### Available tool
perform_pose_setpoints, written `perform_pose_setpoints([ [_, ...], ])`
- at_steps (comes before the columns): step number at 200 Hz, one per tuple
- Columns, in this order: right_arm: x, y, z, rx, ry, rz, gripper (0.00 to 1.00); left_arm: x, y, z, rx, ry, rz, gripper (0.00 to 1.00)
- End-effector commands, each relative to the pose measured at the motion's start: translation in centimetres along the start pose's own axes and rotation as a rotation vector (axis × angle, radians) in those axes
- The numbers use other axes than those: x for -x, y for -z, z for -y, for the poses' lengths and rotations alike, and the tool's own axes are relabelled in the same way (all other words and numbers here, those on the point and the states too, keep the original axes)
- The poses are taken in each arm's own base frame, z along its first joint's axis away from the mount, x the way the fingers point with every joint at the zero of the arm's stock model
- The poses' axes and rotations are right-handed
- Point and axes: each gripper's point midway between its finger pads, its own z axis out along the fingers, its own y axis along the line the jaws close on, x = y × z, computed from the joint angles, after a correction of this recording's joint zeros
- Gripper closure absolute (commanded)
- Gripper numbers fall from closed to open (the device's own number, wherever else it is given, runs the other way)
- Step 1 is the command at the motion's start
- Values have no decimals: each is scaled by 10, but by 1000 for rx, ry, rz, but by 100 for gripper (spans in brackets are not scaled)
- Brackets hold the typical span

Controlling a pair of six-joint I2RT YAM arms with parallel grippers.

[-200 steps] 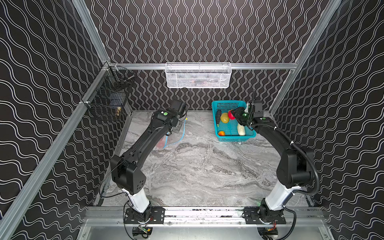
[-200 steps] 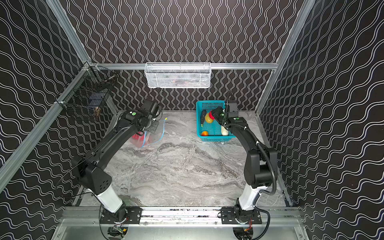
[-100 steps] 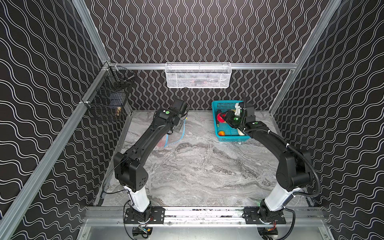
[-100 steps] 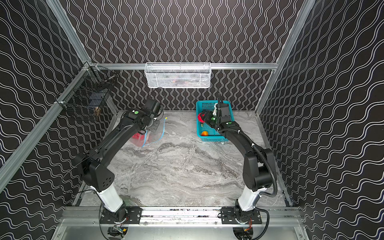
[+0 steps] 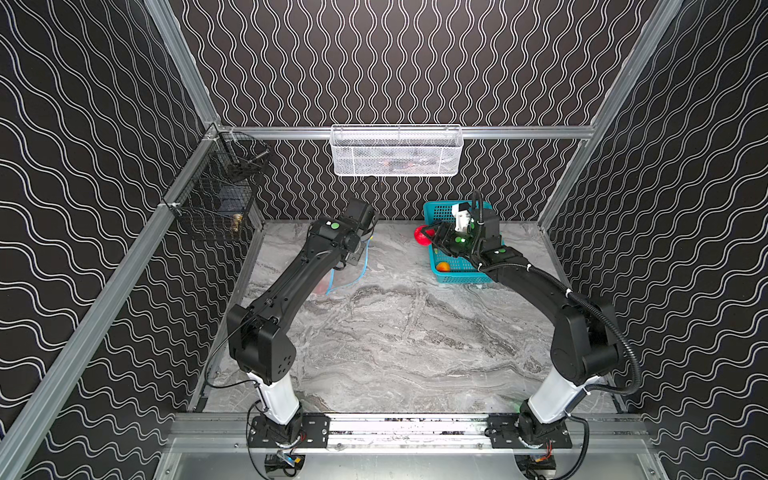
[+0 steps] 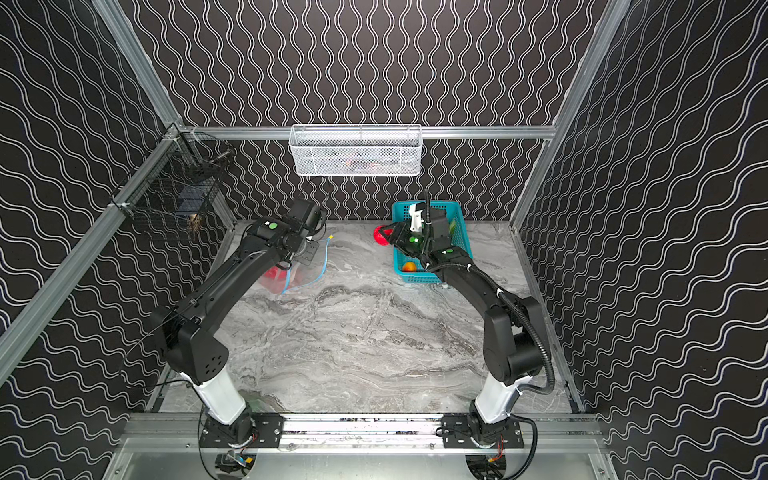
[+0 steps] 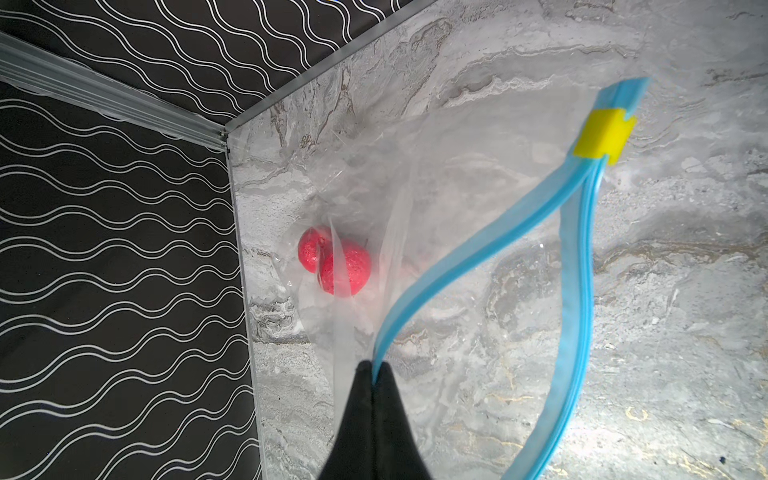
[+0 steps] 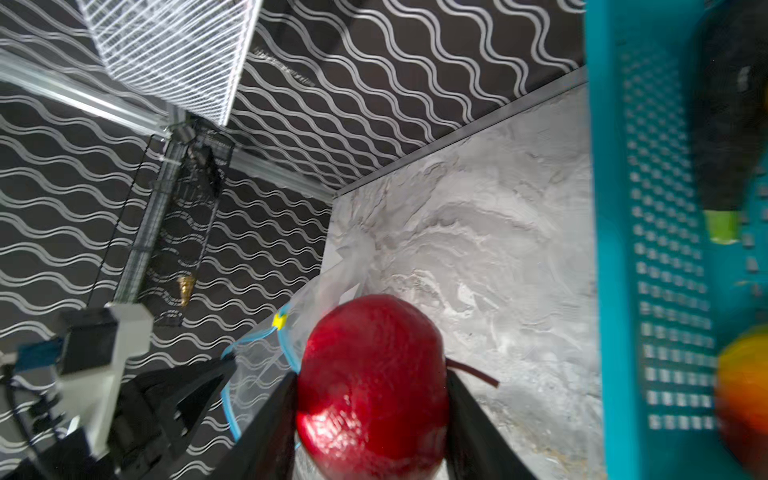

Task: Place the food in the zip-top bag and seal the zipper
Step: 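Lift the red apple with the right gripper and carry it toward the bag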

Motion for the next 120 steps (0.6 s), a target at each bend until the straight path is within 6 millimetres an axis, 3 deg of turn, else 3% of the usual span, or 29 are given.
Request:
perform_pose_setpoints([
  [1,4,4,-23,64,42,18,46,1,0,1,-1,12,1,100],
  [66,-8,3,-68,104,158,-19,43,1,-1,1,1,13,-2,100],
  [71,-20,-1,-78,125,166,-43,43,1,-1,0,4,15,-1,100],
  [120,-34,-12,-94,172,162,-63,43,1,-2,3,-6,11,-4,100],
])
